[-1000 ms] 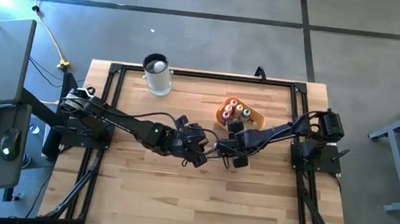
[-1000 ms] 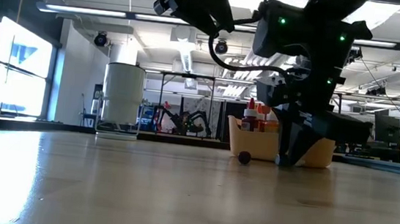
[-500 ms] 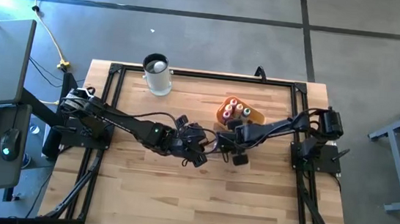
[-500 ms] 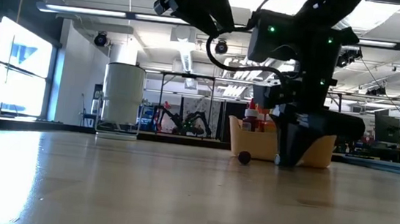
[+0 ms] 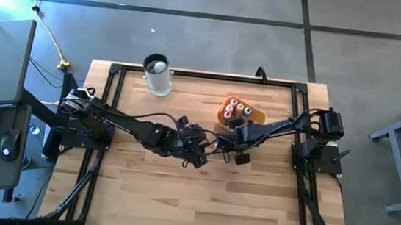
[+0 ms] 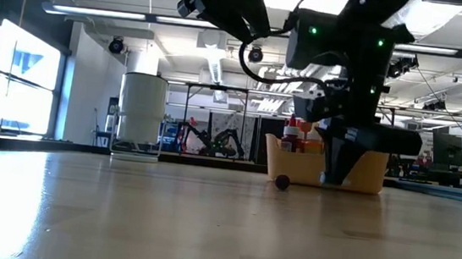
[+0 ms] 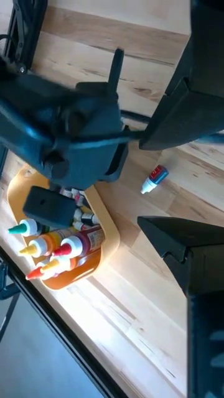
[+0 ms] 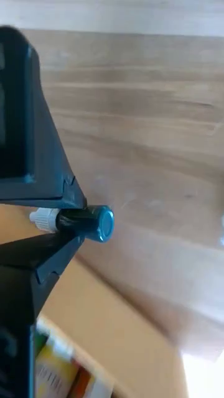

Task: Pick & Place food coloring
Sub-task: Put the small green food coloring bottle into the yellow bin

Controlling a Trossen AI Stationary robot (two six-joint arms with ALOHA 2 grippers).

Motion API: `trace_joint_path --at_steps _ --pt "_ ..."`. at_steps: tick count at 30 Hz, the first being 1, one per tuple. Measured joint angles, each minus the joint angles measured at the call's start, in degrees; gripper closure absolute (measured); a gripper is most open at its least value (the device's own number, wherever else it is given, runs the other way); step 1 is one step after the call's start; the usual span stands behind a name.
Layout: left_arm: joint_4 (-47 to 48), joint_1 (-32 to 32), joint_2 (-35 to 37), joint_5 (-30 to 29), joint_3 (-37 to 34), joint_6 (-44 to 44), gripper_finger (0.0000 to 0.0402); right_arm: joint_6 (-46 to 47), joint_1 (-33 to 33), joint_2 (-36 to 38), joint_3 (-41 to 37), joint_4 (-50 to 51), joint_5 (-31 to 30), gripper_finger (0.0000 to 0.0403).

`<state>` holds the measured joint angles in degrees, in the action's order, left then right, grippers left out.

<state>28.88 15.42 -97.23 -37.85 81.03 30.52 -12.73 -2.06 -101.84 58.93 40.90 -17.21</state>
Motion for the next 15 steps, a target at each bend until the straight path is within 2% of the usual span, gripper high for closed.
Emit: trace_joint_path --at_steps 4,9,13,15 --pt "0.0 0.0 0.0 0.0 0.0 0.0 0.0218 0.22 -1.42 0.0 3.51 6.66 -5.32 0.0342" --pt "0.0 0.0 0.0 -0.02 0.0 0.0 0.0218 0.81 -2.22 0.0 7.48 13.89 -13.76 0.0357" --pt "0.0 0.0 0.0 -0.04 0.0 -0.02 0.0218 1.26 -1.73 0.0 9.24 16.61 -21.26 0.036" --pt "0.0 -0.02 -0.02 -0.04 0.0 -0.07 0.0218 1.16 -1.29 0.0 9.88 17.71 -23.01 0.0356"
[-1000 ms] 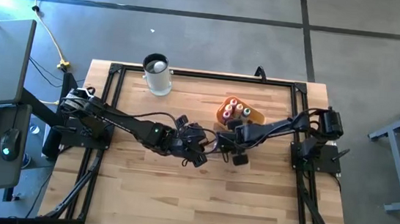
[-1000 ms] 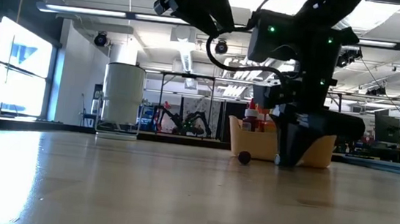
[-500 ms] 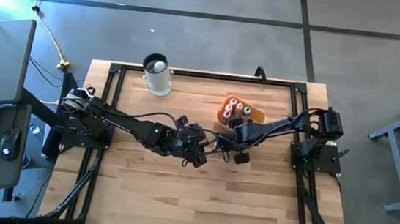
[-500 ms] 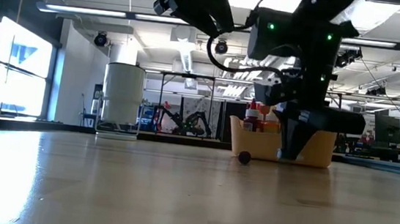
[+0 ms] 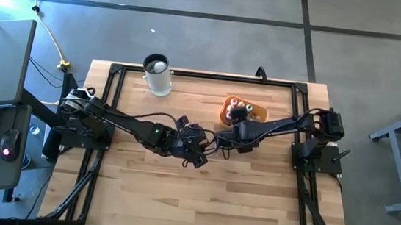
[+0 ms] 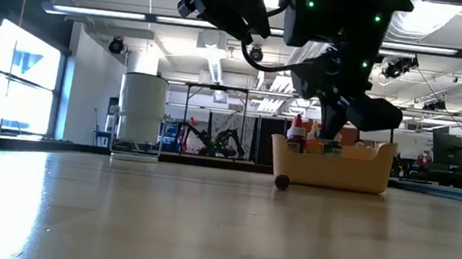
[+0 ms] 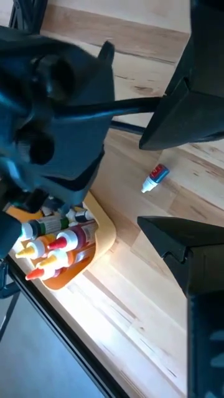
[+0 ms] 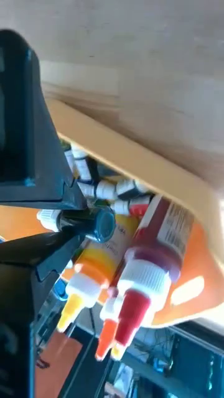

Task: Pick & Place food coloring
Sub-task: Put the small green food coloring bottle into the yellow bin, then put the small red food coloring bottle into the yellow bin

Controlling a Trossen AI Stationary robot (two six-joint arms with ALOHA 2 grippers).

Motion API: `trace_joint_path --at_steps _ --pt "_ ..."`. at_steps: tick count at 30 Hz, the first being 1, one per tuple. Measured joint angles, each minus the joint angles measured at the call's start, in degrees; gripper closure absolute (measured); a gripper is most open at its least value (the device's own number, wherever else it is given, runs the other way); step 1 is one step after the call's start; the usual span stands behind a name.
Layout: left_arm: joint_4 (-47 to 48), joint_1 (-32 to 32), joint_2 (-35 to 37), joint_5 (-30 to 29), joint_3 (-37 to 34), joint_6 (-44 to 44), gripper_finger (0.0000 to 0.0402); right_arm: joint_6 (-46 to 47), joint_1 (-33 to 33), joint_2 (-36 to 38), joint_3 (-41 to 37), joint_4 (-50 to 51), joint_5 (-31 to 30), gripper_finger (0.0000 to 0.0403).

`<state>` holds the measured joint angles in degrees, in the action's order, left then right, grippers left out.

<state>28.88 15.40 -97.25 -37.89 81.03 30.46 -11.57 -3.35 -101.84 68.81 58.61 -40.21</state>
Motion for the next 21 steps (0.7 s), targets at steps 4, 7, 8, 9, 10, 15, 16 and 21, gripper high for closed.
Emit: trace_joint_path --at_steps 4,7,8,9,10,15,16,21 --pt "0.01 0.0 0.0 -0.11 0.0 -0.02 0.0218 0.16 2.06 0.0 0.03 0.28 1.29 0.0351" --pt "0.05 0.0 0.0 -0.22 0.0 -0.04 0.0218 1.83 4.39 0.0 -0.36 1.01 4.8 0.0347" --pt "0.06 0.0 0.0 -0.22 0.0 -0.05 0.0218 2.38 5.13 0.0 -0.39 1.05 5.9 0.0344" --pt "0.04 0.0 0.0 -0.23 0.0 -0.07 0.0218 2.51 5.74 0.0 -0.39 1.01 6.46 0.034" --pt "0.04 0.0 0.0 -0.24 0.0 -0.11 0.0218 2.52 6.2 0.0 -0.39 1.01 6.26 0.0335" --pt "0.04 0.0 0.0 -0.17 0.0 -0.17 0.0218 -0.15 7.04 0.0 -0.39 0.6 4.55 0.0303" --pt "0.06 0.0 0.0 -0.15 0.0 -0.17 0.0218 -0.34 7.0 0.0 -0.39 0.46 4.55 0.0296" --pt "0.04 0.04 0.0 0.08 0.0 -0.2 0.0218 -1.12 5.21 0.01 -0.39 0.27 4.55 0.0265"
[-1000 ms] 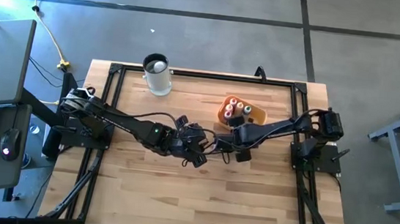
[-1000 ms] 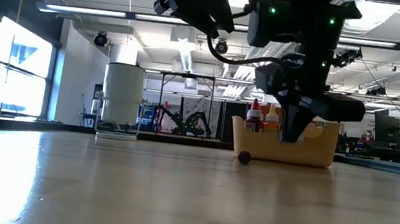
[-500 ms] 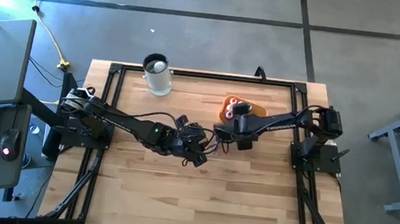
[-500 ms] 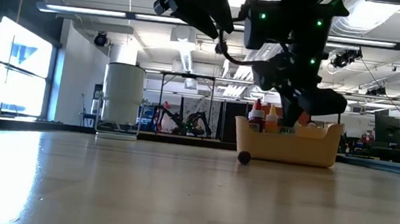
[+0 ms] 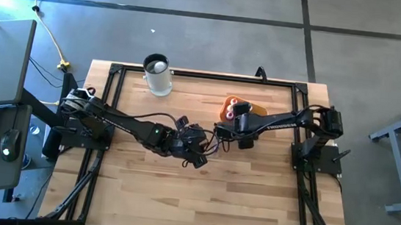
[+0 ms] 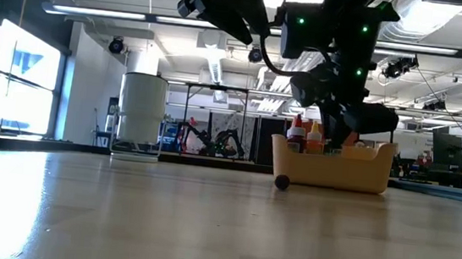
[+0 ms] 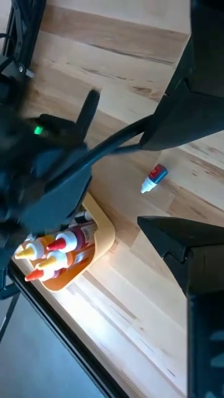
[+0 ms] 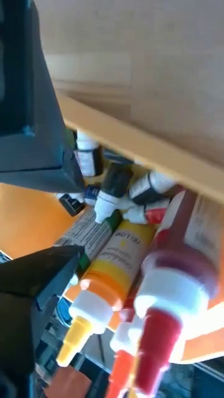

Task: Pick & Place food coloring
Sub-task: Put the small red food coloring bottle into the yellow bin

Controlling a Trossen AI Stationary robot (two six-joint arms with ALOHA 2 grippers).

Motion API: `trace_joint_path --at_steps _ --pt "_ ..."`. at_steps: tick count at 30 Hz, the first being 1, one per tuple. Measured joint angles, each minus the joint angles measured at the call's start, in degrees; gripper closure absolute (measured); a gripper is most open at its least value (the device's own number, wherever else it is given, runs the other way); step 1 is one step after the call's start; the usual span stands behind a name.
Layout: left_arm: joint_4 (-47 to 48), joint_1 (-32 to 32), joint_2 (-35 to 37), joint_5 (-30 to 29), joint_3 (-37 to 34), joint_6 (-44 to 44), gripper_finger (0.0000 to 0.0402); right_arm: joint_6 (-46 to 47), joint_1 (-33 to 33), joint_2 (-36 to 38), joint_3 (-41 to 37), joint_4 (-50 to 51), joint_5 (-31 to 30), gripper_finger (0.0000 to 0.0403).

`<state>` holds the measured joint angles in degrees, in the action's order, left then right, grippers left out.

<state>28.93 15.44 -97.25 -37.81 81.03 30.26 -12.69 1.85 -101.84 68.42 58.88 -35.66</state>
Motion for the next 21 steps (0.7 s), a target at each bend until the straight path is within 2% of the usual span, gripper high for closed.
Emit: trace_joint_path --at_steps 6,13,18,21 --pt "-0.04 -0.02 0.0 -0.02 0.0 0.02 0.0218 -1.66 -4.65 0.01 0.02 -1.5 -0.1 0.0244" --pt "-0.02 -0.02 0.06 1.76 0.0 0.89 0.0218 -4.37 -11.9 0.02 0.04 -6.86 -0.42 0.0246" --pt "4.3 0.46 2.2 5.82 -0.01 5.78 0.0218 -8.92 -14.86 0.02 0.04 -13.92 9.57 0.0257" --pt "8.99 2.62 3.44 1.05 0.06 10.37 0.0218 -12.42 -15.36 0.02 0.04 -20.44 16.88 0.0262"
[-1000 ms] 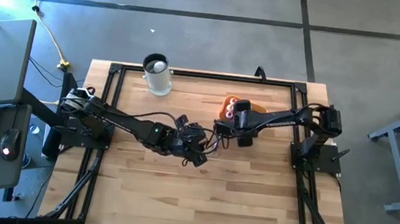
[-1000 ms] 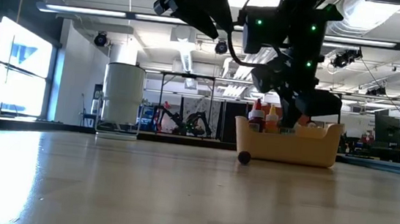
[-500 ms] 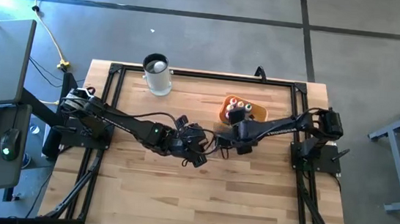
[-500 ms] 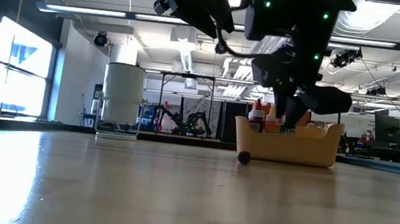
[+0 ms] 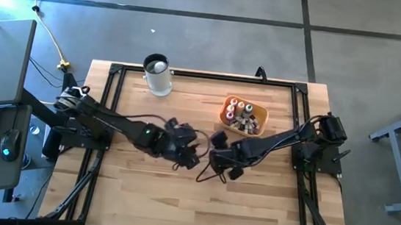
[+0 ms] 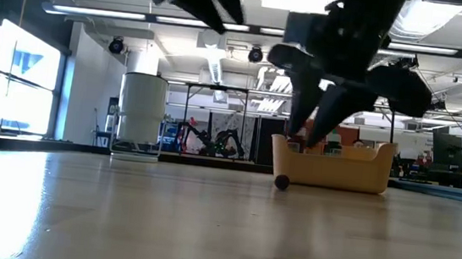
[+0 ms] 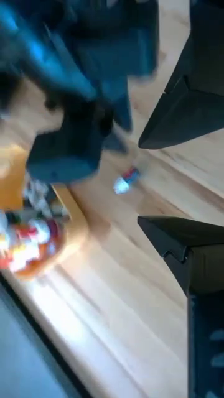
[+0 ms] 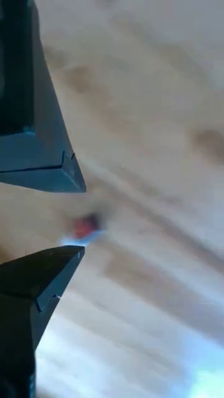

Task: Pick & Place food coloring
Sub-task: Put the small red food coloring bottle into the yellow bin

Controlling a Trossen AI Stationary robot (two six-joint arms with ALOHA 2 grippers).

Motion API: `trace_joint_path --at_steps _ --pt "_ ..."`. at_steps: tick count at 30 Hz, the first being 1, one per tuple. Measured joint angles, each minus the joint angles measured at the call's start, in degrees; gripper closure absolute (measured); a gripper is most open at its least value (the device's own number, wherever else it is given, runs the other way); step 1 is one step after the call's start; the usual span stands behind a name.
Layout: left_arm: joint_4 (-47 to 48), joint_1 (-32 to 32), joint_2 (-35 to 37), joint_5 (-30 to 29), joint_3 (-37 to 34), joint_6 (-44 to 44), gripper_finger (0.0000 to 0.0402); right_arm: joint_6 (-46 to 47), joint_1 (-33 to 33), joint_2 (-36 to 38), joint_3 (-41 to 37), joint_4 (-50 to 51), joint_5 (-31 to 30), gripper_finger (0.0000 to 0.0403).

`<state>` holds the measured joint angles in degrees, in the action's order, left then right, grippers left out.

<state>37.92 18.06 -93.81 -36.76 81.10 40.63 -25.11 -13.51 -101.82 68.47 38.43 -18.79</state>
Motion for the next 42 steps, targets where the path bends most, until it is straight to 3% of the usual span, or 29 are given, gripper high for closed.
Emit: trace_joint_path --at_steps 7,13,21,26,30,42 --pt "14.54 9.05 2.72 -14.28 -0.16 14.92 0.0218 -5.89 1.23 -0.19 0.06 -10.08 11.99 0.0262" --pt "16.41 13.31 2.7 -24.13 -0.11 17.74 0.0218 -8.03 3.08 -2.55 0.07 -9.75 10.1 0.0262" --pt "16.9 13.03 2.7 -24.48 -0.11 17.76 0.0218 -10.81 7.78 -5.72 0.04 -5.76 10.09 0.0263" --pt "17.21 13.08 2.7 -24.45 -0.11 18.15 0.0218 -13.43 10.4 -5.86 0.0 -5.74 15.37 0.0263" --pt "17.58 13.05 2.7 -24.45 -0.09 18.17 0.0218 -13.93 12.06 -6.08 0.0 -5.54 16.12 0.0263" --pt "17.58 13.07 2.68 -24.28 -0.04 18.17 0.0218 -14.03 13.61 -9.06 0.16 -6.6 18.79 0.0263"
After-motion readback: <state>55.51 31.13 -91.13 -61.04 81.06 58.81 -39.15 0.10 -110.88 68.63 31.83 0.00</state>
